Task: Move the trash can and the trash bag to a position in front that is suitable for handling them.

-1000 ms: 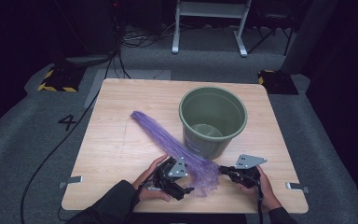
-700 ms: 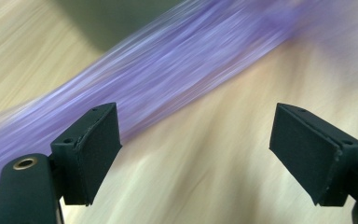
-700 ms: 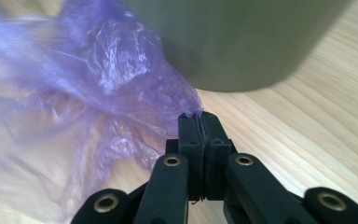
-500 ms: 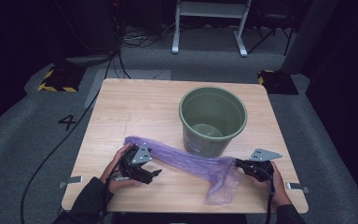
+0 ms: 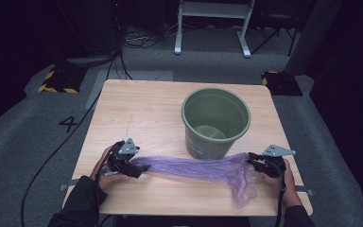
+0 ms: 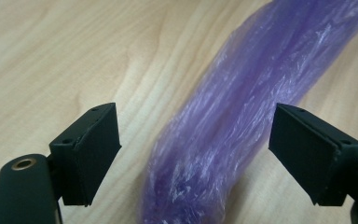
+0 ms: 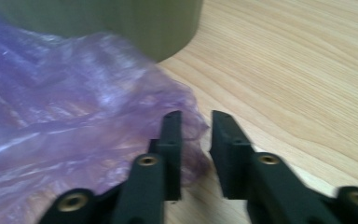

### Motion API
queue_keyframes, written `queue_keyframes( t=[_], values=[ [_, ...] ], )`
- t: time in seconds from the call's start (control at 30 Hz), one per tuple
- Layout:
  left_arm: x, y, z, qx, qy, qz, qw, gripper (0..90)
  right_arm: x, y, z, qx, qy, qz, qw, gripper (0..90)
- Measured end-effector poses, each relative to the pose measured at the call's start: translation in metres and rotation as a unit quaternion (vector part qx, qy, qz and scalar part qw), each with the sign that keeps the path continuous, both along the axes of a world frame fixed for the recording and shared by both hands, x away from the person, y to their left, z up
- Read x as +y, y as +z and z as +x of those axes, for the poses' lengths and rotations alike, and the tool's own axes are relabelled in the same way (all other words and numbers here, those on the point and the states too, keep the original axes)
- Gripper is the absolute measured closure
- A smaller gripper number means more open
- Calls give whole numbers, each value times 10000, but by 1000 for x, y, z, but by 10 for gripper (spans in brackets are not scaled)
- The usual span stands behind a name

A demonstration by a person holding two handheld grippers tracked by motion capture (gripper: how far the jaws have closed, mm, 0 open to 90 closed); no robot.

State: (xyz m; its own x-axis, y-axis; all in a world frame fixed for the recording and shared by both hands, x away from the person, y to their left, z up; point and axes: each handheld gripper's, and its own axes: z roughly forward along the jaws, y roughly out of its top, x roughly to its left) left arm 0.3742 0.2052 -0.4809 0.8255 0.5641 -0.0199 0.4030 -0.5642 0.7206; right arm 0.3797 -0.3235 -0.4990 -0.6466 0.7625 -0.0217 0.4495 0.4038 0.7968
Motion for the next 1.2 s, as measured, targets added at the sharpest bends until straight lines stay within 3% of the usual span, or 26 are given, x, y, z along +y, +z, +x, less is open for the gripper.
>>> queue_keyframes(
  t=[0.13,0.27,0.37,0.47,0.6,0.7,0.87,0.97,1.2],
  values=[
    [2,-5,1,110,-53,6,9999,181,-7,4,0,43,-199,96,9997,507],
    [-2,-10,0,190,-175,98,9996,228,-13,13,-7,63,-199,301,9993,374],
    [-4,-11,0,208,-250,158,9993,243,-14,24,-16,-50,-279,314,9991,337],
    [-5,-11,-1,188,-278,183,9993,261,-13,35,-28,-178,-177,345,9991,321],
    [-10,-15,-1,154,-303,323,9989,273,-1,49,-46,-321,191,395,9985,300],
    [-12,-16,-1,140,-314,296,9990,264,9,57,-53,-474,370,379,9975,299],
    [-11,-16,-1,132,-310,285,9990,266,19,60,-38,-513,433,369,9971,287],
    [-11,-16,-1,112,-208,294,9993,260,30,63,-26,-427,592,353,9967,194],
    [-9,-18,-1,49,-156,197,9997,256,44,62,-7,-229,852,420,9952,180]
  ],
)
